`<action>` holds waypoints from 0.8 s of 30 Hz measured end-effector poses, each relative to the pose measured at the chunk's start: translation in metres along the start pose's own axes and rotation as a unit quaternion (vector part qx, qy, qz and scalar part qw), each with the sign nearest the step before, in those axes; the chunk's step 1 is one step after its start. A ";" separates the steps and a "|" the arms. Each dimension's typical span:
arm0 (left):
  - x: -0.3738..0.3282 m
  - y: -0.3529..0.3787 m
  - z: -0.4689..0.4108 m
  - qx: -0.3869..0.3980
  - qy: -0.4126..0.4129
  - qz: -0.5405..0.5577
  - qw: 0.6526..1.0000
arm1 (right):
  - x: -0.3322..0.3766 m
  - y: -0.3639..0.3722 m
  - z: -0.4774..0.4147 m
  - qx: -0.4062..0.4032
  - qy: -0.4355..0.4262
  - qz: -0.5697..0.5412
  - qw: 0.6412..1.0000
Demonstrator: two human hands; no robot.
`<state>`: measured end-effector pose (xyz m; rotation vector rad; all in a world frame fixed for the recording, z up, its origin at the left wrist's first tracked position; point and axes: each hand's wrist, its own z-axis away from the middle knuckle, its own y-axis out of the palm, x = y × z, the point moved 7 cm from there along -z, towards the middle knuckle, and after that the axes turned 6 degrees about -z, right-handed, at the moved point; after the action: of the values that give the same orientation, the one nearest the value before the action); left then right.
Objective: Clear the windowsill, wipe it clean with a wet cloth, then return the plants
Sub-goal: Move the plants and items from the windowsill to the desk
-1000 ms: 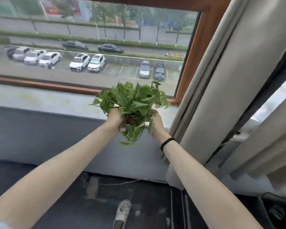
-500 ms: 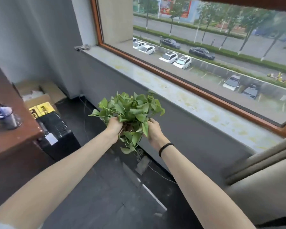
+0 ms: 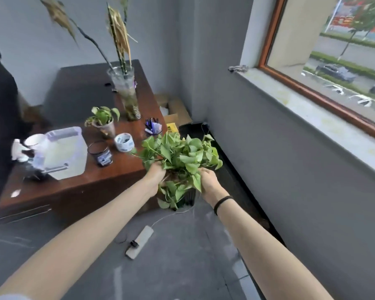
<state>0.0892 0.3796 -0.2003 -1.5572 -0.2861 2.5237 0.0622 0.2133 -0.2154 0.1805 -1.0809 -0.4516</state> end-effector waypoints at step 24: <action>0.070 -0.120 -0.159 -0.143 -0.166 0.155 0.963 | -0.062 0.146 -0.202 0.072 0.091 0.248 0.962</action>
<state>0.2053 0.5245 -0.3013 -1.3457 -0.5050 3.1131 0.2550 0.3558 -0.3072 0.0715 -0.9368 0.0937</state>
